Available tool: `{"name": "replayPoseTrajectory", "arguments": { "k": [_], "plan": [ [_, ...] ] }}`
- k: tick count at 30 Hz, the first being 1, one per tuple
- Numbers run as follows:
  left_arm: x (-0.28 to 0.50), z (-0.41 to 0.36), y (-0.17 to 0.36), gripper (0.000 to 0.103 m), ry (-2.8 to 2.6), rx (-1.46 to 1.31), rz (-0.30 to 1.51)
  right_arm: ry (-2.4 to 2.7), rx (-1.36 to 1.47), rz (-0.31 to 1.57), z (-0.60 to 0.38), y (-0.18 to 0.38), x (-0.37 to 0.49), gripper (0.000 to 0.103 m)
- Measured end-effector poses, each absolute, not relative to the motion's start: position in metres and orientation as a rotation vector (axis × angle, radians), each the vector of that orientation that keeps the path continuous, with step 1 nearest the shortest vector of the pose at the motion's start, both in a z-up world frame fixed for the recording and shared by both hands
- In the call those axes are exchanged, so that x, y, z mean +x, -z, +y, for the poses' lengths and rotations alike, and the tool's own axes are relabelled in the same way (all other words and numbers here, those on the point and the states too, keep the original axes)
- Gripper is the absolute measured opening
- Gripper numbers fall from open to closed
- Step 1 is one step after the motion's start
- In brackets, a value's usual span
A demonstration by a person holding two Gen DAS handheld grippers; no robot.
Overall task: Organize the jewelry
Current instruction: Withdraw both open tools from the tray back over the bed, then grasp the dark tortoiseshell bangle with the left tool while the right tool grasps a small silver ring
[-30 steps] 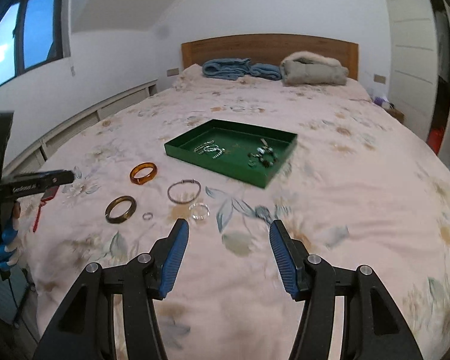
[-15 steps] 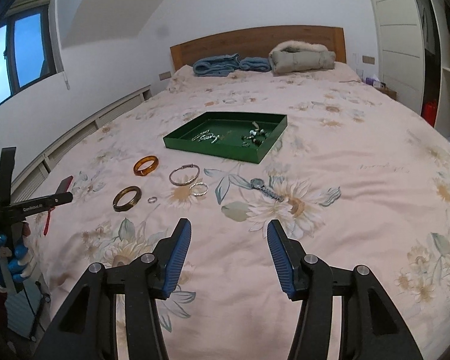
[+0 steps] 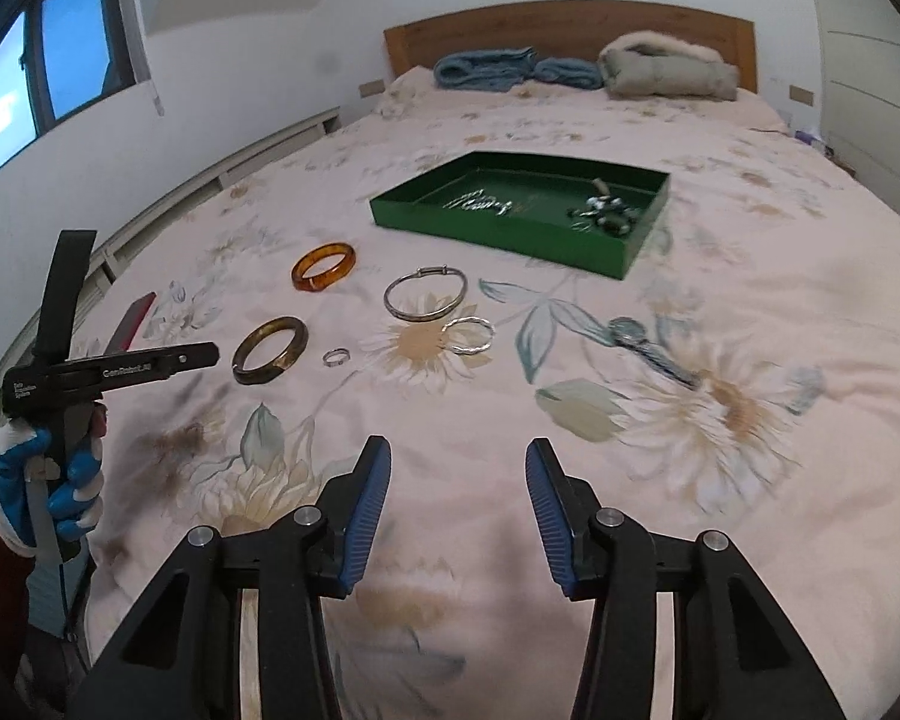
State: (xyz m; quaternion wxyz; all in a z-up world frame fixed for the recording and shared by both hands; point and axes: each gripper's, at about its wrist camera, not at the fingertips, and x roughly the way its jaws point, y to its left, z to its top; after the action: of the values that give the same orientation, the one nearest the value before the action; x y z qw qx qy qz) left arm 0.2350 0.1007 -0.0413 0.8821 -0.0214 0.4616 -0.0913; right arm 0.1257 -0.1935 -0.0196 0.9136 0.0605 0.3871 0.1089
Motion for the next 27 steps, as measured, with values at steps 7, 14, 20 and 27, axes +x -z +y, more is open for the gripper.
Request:
{"name": "replayPoseTrajectory", "arguments": {
  "k": [7,14,20,27],
  "plan": [
    [0.265,0.097,0.064,0.037,0.213,-0.039,1.018,-0.330,0.080,0.829,-0.156,0.033,0.161,0.038],
    [0.278,0.088,0.076,0.026,0.236,0.036,1.035,-0.399,0.031,0.864,-0.120,0.047,0.191,0.037],
    [0.285,0.092,0.080,0.010,0.226,0.069,1.027,-0.425,-0.015,0.893,-0.099,0.057,0.213,0.037],
    [0.279,0.092,0.079,0.010,0.213,0.068,0.987,-0.431,-0.050,0.920,-0.085,0.067,0.236,0.034]
  ]
}}
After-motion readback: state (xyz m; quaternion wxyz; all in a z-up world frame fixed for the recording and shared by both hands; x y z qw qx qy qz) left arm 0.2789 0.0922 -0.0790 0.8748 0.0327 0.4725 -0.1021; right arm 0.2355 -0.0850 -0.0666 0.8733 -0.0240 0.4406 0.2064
